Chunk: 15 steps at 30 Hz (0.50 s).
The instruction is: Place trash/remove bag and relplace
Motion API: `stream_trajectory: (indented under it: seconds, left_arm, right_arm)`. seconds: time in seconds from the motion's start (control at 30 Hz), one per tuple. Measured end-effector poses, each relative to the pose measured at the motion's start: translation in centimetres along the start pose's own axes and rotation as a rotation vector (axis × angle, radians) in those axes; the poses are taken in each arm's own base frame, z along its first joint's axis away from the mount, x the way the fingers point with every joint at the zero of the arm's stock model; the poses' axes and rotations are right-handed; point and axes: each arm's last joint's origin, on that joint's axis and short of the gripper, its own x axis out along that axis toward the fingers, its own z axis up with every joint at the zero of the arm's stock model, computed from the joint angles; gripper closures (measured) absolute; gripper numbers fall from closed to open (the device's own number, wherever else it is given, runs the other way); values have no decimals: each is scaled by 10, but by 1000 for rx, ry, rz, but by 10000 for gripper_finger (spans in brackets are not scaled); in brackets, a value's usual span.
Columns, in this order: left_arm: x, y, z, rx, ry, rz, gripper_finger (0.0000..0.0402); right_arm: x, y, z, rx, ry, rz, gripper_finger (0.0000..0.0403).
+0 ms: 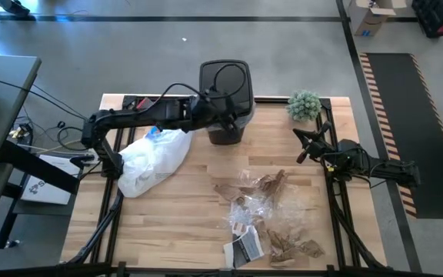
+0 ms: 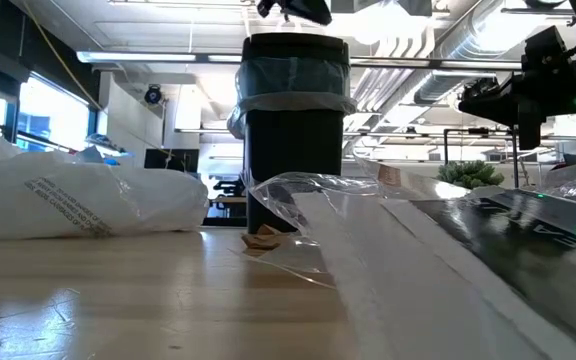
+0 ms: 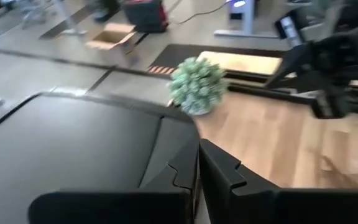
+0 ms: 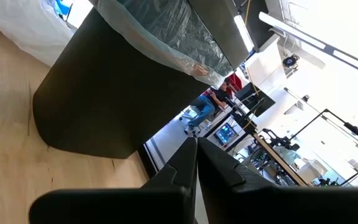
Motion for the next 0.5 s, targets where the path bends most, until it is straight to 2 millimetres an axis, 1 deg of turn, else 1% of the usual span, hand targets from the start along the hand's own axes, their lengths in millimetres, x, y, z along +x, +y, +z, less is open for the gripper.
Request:
stream_trajectory:
  seconds: [0.17, 0.33, 0.5]
  left_arm:
    - [4, 1, -8, -37, 68, 100, 401]
    - [2, 2, -10, -81, 87, 113, 401]
    - [2, 0, -11, -88, 89, 127, 401]
  right_arm:
    - [0, 0, 0, 0, 0, 0, 402]
    - [0, 0, 0, 0, 0, 0, 402]
    - [0, 0, 0, 0, 0, 0, 402]
